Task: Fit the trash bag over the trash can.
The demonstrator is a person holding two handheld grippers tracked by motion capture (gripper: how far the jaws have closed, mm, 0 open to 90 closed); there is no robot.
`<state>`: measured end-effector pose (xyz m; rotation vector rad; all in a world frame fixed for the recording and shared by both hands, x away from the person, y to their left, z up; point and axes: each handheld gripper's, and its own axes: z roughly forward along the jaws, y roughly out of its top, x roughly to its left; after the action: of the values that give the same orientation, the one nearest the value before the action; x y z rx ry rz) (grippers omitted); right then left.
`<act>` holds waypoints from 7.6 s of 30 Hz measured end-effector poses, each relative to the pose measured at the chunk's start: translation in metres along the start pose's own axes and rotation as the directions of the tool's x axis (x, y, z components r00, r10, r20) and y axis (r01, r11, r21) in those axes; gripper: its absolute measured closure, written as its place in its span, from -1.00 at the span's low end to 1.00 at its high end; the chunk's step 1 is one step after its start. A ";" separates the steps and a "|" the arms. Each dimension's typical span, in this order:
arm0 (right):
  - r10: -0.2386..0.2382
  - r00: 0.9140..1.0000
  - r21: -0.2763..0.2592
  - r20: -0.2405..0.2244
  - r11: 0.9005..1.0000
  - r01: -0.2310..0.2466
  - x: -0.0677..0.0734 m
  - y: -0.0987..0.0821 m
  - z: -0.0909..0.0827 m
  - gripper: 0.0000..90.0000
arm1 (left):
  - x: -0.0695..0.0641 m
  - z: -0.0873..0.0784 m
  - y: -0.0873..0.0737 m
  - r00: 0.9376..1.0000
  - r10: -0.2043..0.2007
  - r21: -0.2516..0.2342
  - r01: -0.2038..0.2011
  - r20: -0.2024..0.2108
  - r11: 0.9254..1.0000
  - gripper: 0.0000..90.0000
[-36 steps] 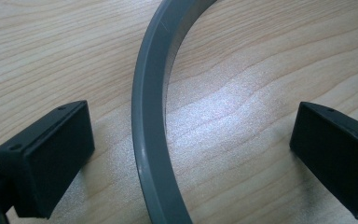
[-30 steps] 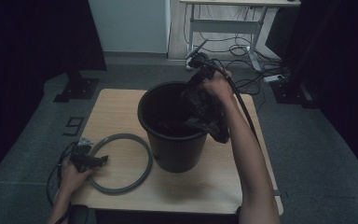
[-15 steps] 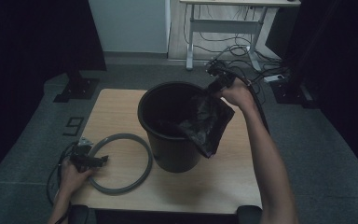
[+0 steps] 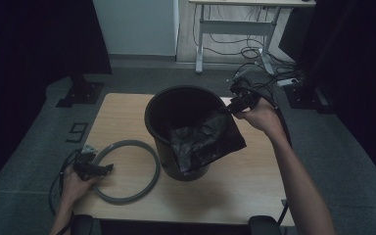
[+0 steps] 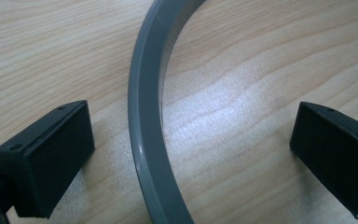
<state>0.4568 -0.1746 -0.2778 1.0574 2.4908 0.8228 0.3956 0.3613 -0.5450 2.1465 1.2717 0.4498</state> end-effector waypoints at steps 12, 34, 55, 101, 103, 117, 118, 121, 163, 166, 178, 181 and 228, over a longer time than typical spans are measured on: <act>0.003 0.999 -0.013 0.044 1.000 -0.002 0.049 -0.022 -0.010 -0.37 | 0.000 -0.003 0.000 1.000 0.003 0.024 -0.003 0.001 1.000 -1.00; -0.145 0.979 -0.131 -0.141 0.983 0.127 0.048 -0.001 0.006 -0.35 | -0.012 -0.048 0.051 0.991 0.109 0.037 -0.112 0.083 0.993 -0.99; -0.204 0.956 -0.147 -0.213 0.974 0.175 0.071 -0.004 -0.005 -0.31 | -0.084 -0.143 0.150 0.900 0.345 -0.104 -0.328 0.268 0.939 -0.90; -0.270 0.891 -0.131 -0.366 0.962 0.238 0.113 0.015 -0.009 0.91 | -0.186 -0.168 0.245 0.798 0.558 -0.203 -0.521 0.229 0.829 -0.71; -0.263 0.900 -0.129 -0.348 0.964 0.232 0.110 0.020 -0.005 0.90 | -0.188 -0.168 0.248 0.793 0.565 -0.203 -0.529 0.227 0.824 -0.70; -0.257 0.915 -0.149 -0.311 0.964 0.220 0.107 0.023 -0.009 0.19 | -0.186 -0.144 0.241 0.803 0.555 -0.175 -0.528 0.217 0.831 -0.68; -0.264 0.910 -0.151 -0.320 0.962 0.226 0.109 0.022 -0.010 0.18 | -0.187 -0.145 0.241 0.803 0.558 -0.174 -0.530 0.212 0.830 -0.68; -0.297 0.889 -0.147 -0.347 0.954 0.262 0.120 0.019 -0.011 0.15 | -0.188 -0.146 0.240 0.803 0.560 -0.178 -0.532 0.205 0.828 -0.68; -0.305 0.876 -0.179 -0.374 0.950 0.254 0.119 0.025 -0.015 0.76 | -0.199 -0.160 0.241 0.699 0.586 -0.151 -0.581 0.409 0.800 0.57; -0.312 0.866 -0.180 -0.391 0.948 0.261 0.123 0.026 -0.017 0.58 | -0.198 -0.159 0.244 0.707 0.570 -0.138 -0.571 0.418 0.809 0.84; -0.385 0.807 -0.193 -0.448 0.923 0.333 0.157 0.040 -0.008 0.07 | -0.192 -0.154 0.256 0.752 0.532 -0.146 -0.520 0.388 0.842 0.96; -0.384 0.815 -0.179 -0.434 0.923 0.339 0.165 0.044 0.002 0.07 | -0.189 -0.152 0.257 0.762 0.512 -0.150 -0.496 0.396 0.855 0.96; -0.119 0.988 -0.095 -0.103 0.990 0.109 0.051 -0.004 -0.028 0.98 | -0.106 -0.160 0.243 0.902 0.378 -0.090 -0.368 0.206 0.926 0.97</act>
<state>0.4064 -0.1504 -0.2617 0.8530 2.5504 0.9701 0.4183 0.2320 -0.2649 2.3285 0.7191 0.3784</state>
